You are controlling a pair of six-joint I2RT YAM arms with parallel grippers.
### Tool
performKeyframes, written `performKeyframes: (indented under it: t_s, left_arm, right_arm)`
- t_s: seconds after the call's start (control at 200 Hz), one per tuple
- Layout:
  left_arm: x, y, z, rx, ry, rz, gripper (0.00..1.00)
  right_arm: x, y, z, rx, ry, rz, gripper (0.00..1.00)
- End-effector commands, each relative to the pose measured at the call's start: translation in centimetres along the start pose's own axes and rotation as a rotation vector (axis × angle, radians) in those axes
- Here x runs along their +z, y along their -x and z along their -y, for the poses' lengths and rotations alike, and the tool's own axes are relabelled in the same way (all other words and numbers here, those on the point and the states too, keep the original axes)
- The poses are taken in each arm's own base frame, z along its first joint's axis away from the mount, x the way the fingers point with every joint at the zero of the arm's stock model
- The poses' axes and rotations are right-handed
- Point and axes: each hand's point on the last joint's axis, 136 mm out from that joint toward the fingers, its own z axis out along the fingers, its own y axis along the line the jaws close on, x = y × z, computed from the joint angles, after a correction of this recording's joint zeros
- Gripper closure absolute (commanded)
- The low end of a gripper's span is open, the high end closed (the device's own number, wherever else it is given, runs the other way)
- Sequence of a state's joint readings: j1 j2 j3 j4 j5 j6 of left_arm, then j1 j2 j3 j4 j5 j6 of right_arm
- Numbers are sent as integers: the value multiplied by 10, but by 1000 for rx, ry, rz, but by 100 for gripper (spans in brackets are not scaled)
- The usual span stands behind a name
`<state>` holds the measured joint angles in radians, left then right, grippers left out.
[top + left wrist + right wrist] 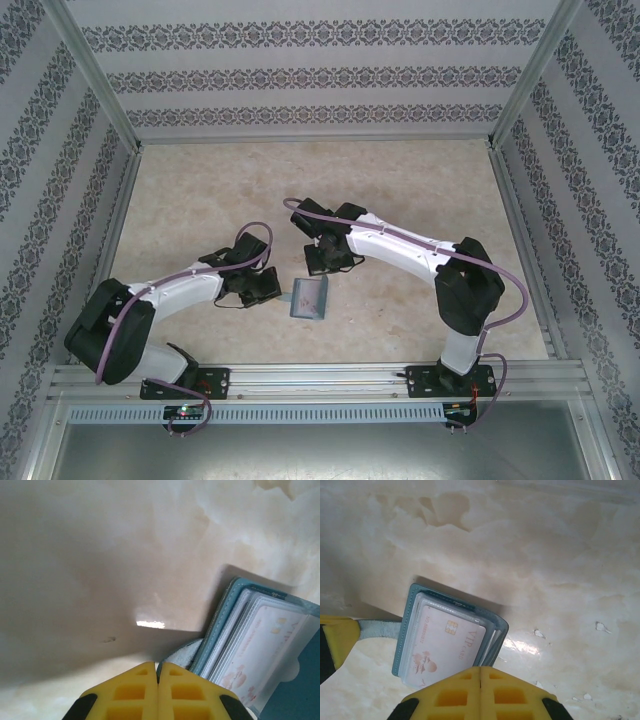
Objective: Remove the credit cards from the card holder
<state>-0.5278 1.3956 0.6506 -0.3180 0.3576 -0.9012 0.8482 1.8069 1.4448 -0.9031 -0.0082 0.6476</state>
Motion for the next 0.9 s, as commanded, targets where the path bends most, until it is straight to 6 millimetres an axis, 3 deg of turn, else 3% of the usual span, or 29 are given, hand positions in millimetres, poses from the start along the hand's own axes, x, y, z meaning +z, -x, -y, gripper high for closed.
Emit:
performKeyframes:
  t_s: [0.0, 0.275, 0.37, 0.475, 0.54, 0.699, 0.899]
  left_arm:
    - [-6, 2, -17, -62, 36, 31, 100]
    - [-16, 4, -10, -47, 3, 51, 78]
    - [-28, 9, -5, -30, 8, 76, 74]
    - [-41, 16, 5, -11, 0, 104, 59]
    - [-48, 18, 12, 2, -17, 113, 55]
    - [-51, 20, 38, 24, -105, 84, 58]
    - [-17, 6, 64, 51, -157, -42, 77]
  right_arm:
    - [-12, 12, -8, -23, 50, 54, 100]
    - [-5, 20, -16, -50, 141, 119, 100]
    - [-10, 23, -20, -62, 178, 147, 100]
    - [-14, 24, -25, -76, 212, 159, 100]
    - [-15, 23, -28, -80, 229, 163, 100]
    - [-15, 21, -26, -77, 247, 165, 100]
    - [-9, 18, -17, -59, 236, 154, 100]
